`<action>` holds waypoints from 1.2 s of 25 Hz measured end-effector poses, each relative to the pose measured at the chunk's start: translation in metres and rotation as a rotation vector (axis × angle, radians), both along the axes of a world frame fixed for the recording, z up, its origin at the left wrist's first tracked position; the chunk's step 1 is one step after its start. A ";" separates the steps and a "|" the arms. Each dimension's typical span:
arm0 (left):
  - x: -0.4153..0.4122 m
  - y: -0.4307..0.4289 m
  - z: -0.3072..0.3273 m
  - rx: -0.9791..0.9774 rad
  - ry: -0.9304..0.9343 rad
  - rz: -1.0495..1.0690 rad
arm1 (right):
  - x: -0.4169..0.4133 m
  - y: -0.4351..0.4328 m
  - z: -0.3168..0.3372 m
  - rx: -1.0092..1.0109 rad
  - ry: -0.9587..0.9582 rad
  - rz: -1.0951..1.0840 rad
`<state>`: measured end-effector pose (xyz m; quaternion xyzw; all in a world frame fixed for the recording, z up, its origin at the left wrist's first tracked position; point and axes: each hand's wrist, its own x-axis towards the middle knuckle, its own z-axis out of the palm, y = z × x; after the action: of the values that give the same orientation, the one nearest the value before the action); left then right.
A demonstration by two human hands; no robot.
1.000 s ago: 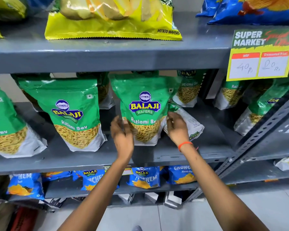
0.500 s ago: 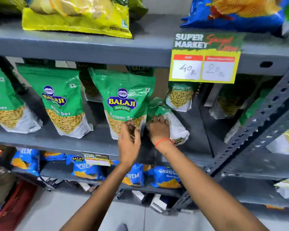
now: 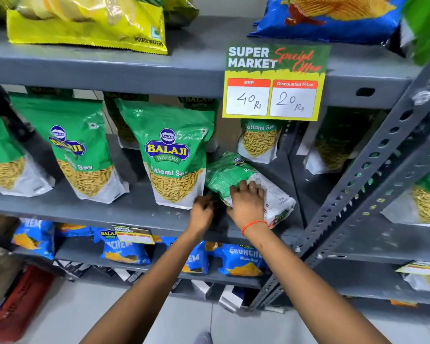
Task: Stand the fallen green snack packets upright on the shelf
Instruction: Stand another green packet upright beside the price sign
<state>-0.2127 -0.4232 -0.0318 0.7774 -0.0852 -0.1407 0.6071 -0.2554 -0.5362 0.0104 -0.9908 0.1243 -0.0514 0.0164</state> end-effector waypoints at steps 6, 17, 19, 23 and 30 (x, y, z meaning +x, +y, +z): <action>0.011 -0.008 -0.004 0.014 -0.054 0.000 | 0.007 0.021 0.006 -0.159 -0.010 0.016; 0.019 -0.053 0.011 -0.339 0.396 0.045 | -0.007 -0.043 0.046 0.316 -0.635 -0.229; 0.026 -0.063 0.017 -0.382 0.455 0.033 | -0.007 -0.051 0.046 0.427 -0.784 -0.248; 0.044 -0.076 0.032 -0.390 0.510 -0.077 | 0.003 -0.061 0.037 0.613 -0.996 -0.322; 0.061 -0.073 0.057 -0.409 0.265 -0.014 | 0.023 -0.075 0.017 1.056 -1.155 -0.409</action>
<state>-0.1520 -0.4966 0.0255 0.6124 -0.0369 -0.2254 0.7568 -0.2328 -0.6110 0.0278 -0.6271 0.2828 -0.4915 0.5340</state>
